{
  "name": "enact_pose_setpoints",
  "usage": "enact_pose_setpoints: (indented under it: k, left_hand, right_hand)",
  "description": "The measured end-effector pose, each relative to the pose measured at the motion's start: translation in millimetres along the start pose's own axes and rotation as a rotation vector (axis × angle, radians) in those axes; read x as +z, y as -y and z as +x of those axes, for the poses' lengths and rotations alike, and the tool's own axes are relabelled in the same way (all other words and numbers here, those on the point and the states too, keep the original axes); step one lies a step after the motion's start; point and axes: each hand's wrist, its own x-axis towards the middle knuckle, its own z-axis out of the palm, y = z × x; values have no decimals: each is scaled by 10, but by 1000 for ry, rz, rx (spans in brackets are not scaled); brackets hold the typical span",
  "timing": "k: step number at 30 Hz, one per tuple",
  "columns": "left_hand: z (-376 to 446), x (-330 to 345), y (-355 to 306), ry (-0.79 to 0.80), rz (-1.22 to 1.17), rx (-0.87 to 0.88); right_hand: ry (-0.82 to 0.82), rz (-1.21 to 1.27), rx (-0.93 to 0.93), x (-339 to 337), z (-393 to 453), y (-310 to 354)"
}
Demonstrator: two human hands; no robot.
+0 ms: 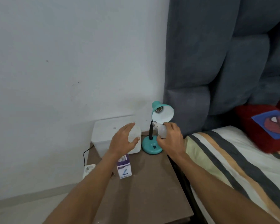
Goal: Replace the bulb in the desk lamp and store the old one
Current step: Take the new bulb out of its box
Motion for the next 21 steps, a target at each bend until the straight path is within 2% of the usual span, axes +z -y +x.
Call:
enact_pose_setpoints:
  k: [4,9,13,18,21]
  left_hand:
    - [-497,48,255,-27,-18,-78]
    - [-864,231,606,38,-85,-241]
    - [-975,388,757,64,-192,-336]
    - [-992,534,856,38,-369,-434]
    - [-979,549,863,28,-408,-442]
  right_hand:
    - [123,-12,70,253,-352,2]
    - [281,-141,150,678,-641,-138]
    - [313,-50,208,987,-755,-247]
    - [410,-155,328,1253,-716,-244]
    - [439,-120,341,1402,-683,-255]
